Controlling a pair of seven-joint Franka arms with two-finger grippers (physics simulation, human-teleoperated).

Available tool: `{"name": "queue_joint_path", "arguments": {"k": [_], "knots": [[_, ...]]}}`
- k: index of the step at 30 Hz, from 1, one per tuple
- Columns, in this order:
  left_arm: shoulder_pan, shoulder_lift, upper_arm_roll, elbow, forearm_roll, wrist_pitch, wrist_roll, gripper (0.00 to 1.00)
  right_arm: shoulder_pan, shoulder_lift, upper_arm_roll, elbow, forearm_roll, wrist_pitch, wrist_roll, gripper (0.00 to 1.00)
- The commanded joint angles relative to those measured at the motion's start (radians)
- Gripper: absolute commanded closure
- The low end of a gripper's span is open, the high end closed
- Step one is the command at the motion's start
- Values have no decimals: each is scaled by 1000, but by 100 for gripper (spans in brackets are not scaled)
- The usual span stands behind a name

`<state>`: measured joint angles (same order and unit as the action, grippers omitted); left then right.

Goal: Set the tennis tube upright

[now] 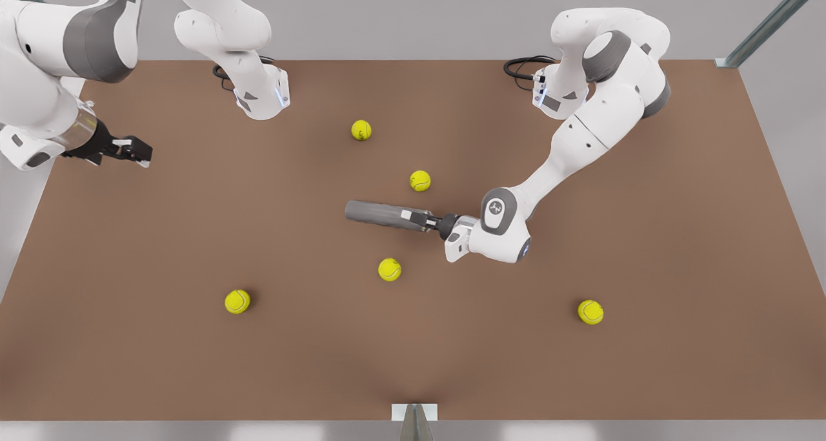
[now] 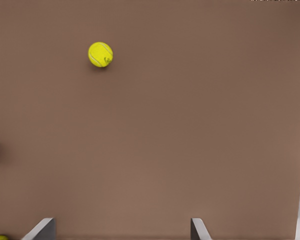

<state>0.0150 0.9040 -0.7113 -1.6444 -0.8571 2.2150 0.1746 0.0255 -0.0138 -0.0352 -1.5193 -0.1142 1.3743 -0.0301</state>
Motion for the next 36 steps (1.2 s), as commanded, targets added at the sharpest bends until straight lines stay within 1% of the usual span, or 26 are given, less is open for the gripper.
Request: {"name": "queue_joint_path", "arguments": {"k": [1,2,3,4,7,9,15,21,24,25,26,27,31,36], "knots": [[0,-2,-8,1,0,15,-20,32,117,0,1,1,1,-3,3,0],[0,-2,-8,6,0,15,-23,34,117,0,1,1,1,-3,3,0],[0,-2,-8,6,0,15,-23,41,119,2,1,1,1,-3,3,0],[0,-2,-8,8,0,17,-24,43,119,2,1,2,1,-3,4,0],[-3,0,-7,8,6,34,-23,43,120,8,3,7,1,-3,3,0],[-1,0,-7,8,16,35,-35,55,122,12,3,8,2,-3,3,0],[11,-13,-7,3,18,26,-37,78,125,17,1,14,2,-3,3,0],[49,-76,-10,-2,18,-43,-124,79,125,15,1,14,2,-1,4,0],[65,-191,-10,-12,20,-69,-280,79,125,17,-5,14,4,-1,3,0],[71,-235,-8,-14,72,-70,-354,79,125,17,-5,14,4,-1,3,0],[79,-283,-8,-14,180,-75,-466,79,125,15,-5,14,4,-1,3,0],[89,-323,-7,-14,268,-124,-543,79,125,15,-5,14,4,-1,1,0],[135,-405,-1,-9,536,-251,-745,79,125,15,-5,14,4,2,3,0],[138,-459,22,-6,693,-258,-857,79,125,15,-5,14,2,2,3,0]]}}
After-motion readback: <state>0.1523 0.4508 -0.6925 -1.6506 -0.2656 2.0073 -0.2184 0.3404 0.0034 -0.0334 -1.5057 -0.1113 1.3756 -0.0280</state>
